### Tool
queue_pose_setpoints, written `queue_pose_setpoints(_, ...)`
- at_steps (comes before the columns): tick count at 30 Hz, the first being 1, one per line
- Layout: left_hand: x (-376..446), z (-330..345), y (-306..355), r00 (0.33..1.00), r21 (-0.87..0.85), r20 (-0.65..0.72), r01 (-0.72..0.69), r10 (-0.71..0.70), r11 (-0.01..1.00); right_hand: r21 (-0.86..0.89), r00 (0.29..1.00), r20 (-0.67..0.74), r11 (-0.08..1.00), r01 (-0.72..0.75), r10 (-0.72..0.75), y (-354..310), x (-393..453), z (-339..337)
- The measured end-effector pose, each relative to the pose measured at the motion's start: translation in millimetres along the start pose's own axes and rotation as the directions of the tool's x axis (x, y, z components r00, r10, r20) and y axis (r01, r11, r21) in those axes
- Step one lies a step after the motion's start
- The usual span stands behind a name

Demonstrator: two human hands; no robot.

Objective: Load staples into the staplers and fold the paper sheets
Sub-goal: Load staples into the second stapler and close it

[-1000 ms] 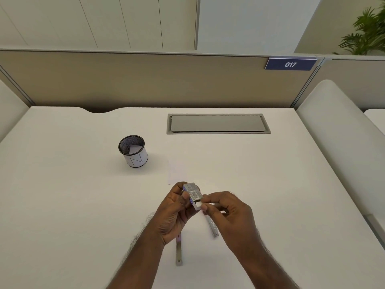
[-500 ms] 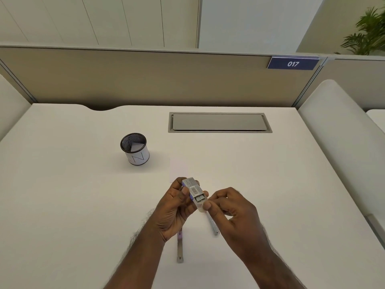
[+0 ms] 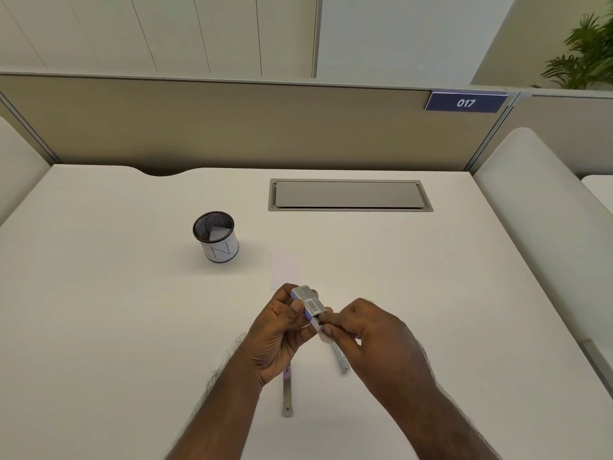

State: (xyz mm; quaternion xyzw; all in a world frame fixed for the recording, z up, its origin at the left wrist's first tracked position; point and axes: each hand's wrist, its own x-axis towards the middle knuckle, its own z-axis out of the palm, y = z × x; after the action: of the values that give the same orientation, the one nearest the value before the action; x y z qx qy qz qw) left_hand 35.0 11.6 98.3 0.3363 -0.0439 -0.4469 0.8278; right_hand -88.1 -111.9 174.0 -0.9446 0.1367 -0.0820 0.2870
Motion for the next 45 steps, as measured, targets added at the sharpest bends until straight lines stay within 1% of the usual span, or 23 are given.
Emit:
queue_pose_setpoints(4, 0, 0, 3, 1.0, 0.048, 0.005, 0.008, -0.009, 0.999, -0.131, 0.998, 0.001, 0.989, 0.06, -0.061, -5, -1, -5)
queue_pose_setpoints(6, 0, 0, 3, 1.0, 0.048, 0.01, 0.01, -0.01, 0.999, -0.171, 0.998, 0.014, 0.983, 0.068, -0.067, -6, -1, -8)
queue_pose_setpoints(12, 1, 2, 3, 1.0, 0.049, 0.026, 0.014, -0.015, 0.999, -0.168, 0.995, 0.031, 0.981, 0.097, -0.093, -8, 3, -13)
queue_pose_setpoints(16, 1, 1, 4, 1.0, 0.032, 0.012, 0.014, -0.014, 0.999, -0.211, 0.989, -0.041, 0.969, 0.131, -0.142, -10, 4, -15)
queue_pose_setpoints(19, 2, 1, 5, 1.0, 0.007, 0.021, 0.017, -0.018, 1.0, -0.215, 0.983, -0.068, 0.965, 0.15, -0.168, -11, 4, -17)
queue_pose_setpoints(24, 3, 5, 4, 0.999, 0.006, 0.042, 0.026, -0.027, 1.0, -0.249, 0.979, -0.019, 0.949, 0.192, -0.203, -11, 6, -22)
queue_pose_setpoints(27, 3, 5, 2, 0.999, 0.008, 0.044, 0.02, -0.02, 1.0, -0.257, 0.982, 0.01, 0.949, 0.183, -0.187, -10, 7, -26)
queue_pose_setpoints(32, 4, 3, 2, 0.999, 0.006, 0.045, 0.017, -0.017, 1.0, -0.242, 0.989, 0.104, 0.962, 0.124, -0.101, -5, 9, -26)
queue_pose_setpoints(34, 5, 3, 3, 0.999, 0.007, 0.044, 0.022, -0.022, 1.0, -0.199, 0.993, 0.093, 0.976, 0.093, -0.076, -4, 10, -23)
queue_pose_setpoints(37, 5, 4, 3, 0.998, 0.011, 0.048, 0.03, -0.03, 0.999, -0.199, 0.996, 0.064, 0.977, 0.073, -0.062, -5, 10, -20)
queue_pose_setpoints(39, 5, 3, 4, 0.999, 0.005, 0.042, 0.032, -0.032, 0.999, -0.223, 0.996, 0.061, 0.972, 0.079, -0.067, -7, 9, -20)
queue_pose_setpoints(43, 4, 1, 4, 0.999, 0.047, 0.042, 0.028, -0.03, 0.998, -0.297, 0.995, 0.019, 0.949, 0.103, -0.102, -13, 7, -23)
queue_pose_setpoints(45, 4, 1, 5, 0.999, 0.065, 0.049, 0.021, -0.024, 0.998, -0.312, 0.994, 0.032, 0.944, 0.109, -0.104, -14, 7, -22)
